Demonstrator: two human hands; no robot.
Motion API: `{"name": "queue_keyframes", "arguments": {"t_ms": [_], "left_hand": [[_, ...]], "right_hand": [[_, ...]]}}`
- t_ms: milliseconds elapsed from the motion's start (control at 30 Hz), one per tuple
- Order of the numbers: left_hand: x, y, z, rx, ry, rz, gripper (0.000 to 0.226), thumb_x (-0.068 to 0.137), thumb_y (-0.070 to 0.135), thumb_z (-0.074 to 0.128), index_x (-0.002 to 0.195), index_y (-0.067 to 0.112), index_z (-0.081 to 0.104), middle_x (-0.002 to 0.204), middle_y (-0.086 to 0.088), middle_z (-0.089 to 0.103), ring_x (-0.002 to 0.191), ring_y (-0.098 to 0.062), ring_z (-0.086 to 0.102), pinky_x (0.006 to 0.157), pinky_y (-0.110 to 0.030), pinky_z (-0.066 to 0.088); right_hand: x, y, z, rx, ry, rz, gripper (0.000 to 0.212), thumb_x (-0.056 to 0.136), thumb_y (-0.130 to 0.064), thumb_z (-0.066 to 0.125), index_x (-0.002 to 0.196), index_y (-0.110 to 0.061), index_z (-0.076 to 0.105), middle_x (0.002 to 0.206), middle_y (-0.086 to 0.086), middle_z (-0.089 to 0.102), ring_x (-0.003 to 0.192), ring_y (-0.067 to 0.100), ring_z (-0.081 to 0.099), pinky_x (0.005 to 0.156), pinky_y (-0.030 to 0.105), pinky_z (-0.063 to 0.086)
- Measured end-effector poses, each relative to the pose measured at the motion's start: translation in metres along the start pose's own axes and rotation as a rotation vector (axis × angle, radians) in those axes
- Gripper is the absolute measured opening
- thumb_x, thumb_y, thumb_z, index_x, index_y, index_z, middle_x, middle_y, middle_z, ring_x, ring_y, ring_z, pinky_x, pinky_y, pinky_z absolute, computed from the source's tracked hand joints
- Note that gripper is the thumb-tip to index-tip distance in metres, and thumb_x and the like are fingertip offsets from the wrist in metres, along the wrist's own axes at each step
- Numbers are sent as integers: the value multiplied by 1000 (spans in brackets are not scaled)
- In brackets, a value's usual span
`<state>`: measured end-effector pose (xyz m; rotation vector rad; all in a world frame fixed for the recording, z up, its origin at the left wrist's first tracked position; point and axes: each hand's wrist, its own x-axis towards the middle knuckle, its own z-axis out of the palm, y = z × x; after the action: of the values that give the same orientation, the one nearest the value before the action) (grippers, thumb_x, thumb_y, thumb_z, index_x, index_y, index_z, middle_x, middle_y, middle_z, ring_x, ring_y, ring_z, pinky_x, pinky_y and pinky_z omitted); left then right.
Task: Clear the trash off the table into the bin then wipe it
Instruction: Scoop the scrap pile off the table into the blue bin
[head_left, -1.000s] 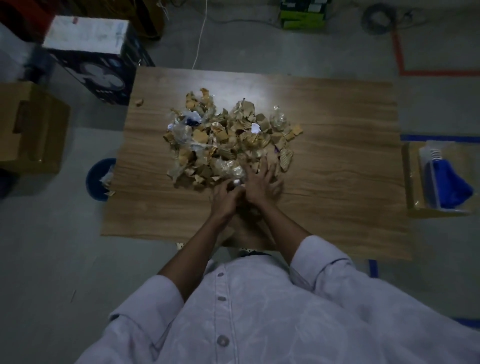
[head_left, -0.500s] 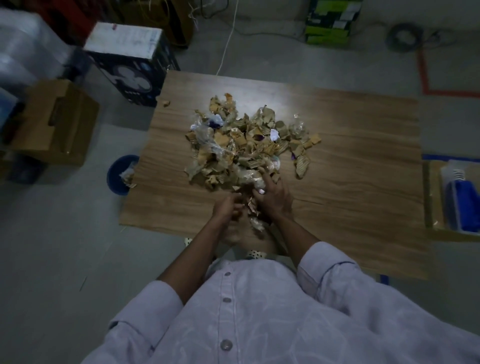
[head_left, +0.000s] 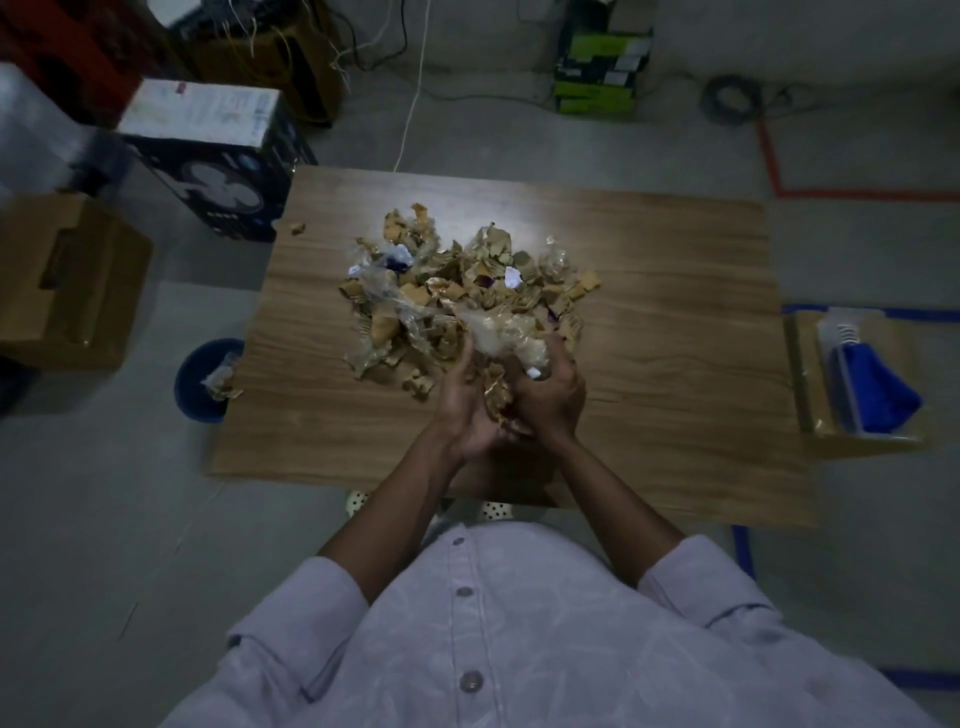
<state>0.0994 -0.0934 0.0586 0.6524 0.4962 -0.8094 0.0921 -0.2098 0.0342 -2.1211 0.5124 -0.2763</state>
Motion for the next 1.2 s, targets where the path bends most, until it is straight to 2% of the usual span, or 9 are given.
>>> {"name": "queue_keyframes", "arguments": {"t_ms": [100,233,367,533,667,767,933,1067,1200], "left_hand": [[4,8,15,28,159,150,77,84,74,61,133,14,66,136,-17,63,121,-37,62,101,-54,50],[4,17,18,33,285,146,72,84,71,64,128,14,63,126,-19,63,113,-34,60,100,-50,49],[7,29,27,-150,361,189,35,99,33,63,121,7,60,121,-22,64,112,-34,64,76,-49,59],[5,35,30,-37,480,270,50,90,-9,40,134,7,57,108,-19,62,80,-22,59,67,-32,58],[6,29,46,351,652,383,29,99,4,45,100,10,74,91,-7,72,76,-21,67,59,-29,55],[-4,19,74,299,422,314,39,105,34,39,93,11,68,81,-5,70,72,-21,67,56,-25,55],[5,17,71,422,206,233,84,83,77,57,134,10,62,116,-13,72,90,-24,72,74,-36,59],[5,21,66,561,184,105,51,68,59,82,94,16,74,83,-6,71,76,-27,65,73,-38,53],[1,19,67,454,216,160,45,76,40,85,104,6,74,82,-7,72,65,-21,67,61,-30,55]], "right_hand": [[-6,-2,-12,70,18,-5,56,81,-69,65,115,-24,65,89,0,73,79,24,69,67,41,57],[0,-6,-38,311,64,24,40,82,-35,84,113,-16,68,92,-5,74,81,13,72,72,38,61],[-7,-9,-49,501,17,59,37,82,-2,81,113,-16,66,95,-9,73,81,4,69,73,23,56],[-4,1,-63,486,6,21,40,75,-25,82,112,-25,66,94,-20,73,86,5,68,78,30,57],[0,14,-61,201,48,-26,50,72,-54,75,112,-25,70,92,-3,76,84,22,72,75,44,60],[-1,9,-53,-112,25,-77,67,72,-68,64,123,-25,67,98,12,74,86,34,70,68,39,54],[-2,-17,-48,-312,-92,-138,69,79,-56,58,142,-26,57,99,19,67,90,36,65,69,32,34],[-4,-29,-48,-279,-206,-160,80,76,-50,53,147,-13,48,97,18,63,88,36,61,71,32,34],[0,-31,-48,-151,-273,-133,88,72,-49,61,146,-19,27,116,5,56,96,35,65,72,36,48]]}}
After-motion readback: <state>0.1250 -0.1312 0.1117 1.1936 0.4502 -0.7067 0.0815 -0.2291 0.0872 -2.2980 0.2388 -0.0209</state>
